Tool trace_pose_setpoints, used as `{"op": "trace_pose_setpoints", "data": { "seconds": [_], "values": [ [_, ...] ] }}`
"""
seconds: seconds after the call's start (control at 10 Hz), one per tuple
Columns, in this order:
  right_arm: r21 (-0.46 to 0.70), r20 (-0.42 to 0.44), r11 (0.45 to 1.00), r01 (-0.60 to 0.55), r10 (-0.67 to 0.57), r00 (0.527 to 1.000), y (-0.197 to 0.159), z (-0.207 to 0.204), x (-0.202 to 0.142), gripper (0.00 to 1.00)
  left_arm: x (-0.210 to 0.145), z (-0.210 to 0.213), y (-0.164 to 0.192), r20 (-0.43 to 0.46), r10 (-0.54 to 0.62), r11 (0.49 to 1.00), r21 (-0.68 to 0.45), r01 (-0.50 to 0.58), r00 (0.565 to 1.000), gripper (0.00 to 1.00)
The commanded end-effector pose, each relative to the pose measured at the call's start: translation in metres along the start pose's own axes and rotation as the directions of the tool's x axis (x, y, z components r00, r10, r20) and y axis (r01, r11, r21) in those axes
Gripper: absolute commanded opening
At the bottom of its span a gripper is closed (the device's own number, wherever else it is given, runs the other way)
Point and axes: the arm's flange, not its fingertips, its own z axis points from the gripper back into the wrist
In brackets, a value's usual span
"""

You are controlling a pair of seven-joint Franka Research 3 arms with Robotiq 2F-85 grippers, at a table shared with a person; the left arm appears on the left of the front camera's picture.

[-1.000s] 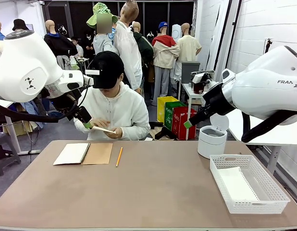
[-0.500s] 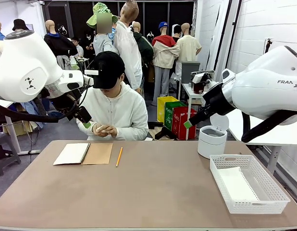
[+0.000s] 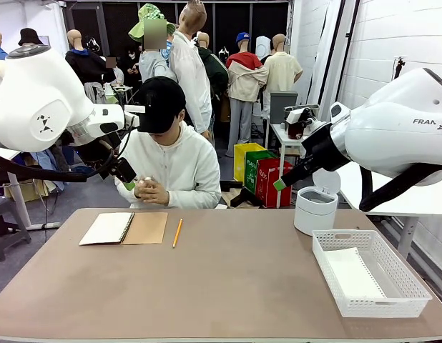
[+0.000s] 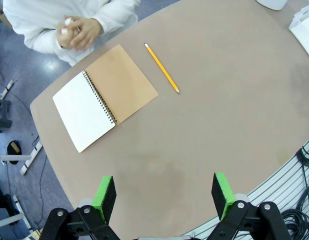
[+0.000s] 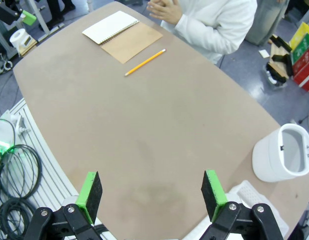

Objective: Sort the paper based on its condition.
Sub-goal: If a person hands you a paper, place it in the Organizing basket , and if it's crumpled, put it in the Trash can.

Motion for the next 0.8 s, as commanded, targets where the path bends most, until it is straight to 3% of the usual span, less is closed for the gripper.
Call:
{"op": "trace_pose_setpoints", "data": {
  "seconds": [0.0, 0.7],
  "values": [
    [-0.004, -0.003, 1.0, 0.0, 0.0, 1.0, 0.0006, -0.0003, -0.001, 1.0, 0.0002, 0.0005, 0.0011, 0.007, 0.002, 1.0, -0.003, -0.002, 1.0, 1.0],
    [-0.004, -0.003, 1.0, 0.0, 0.0, 1.0, 0.0006, -0.0003, -0.001, 1.0, 0.0002, 0.0005, 0.0011, 0.007, 0.002, 1.0, -0.003, -0.002, 1.0, 1.0]
  ]
}}
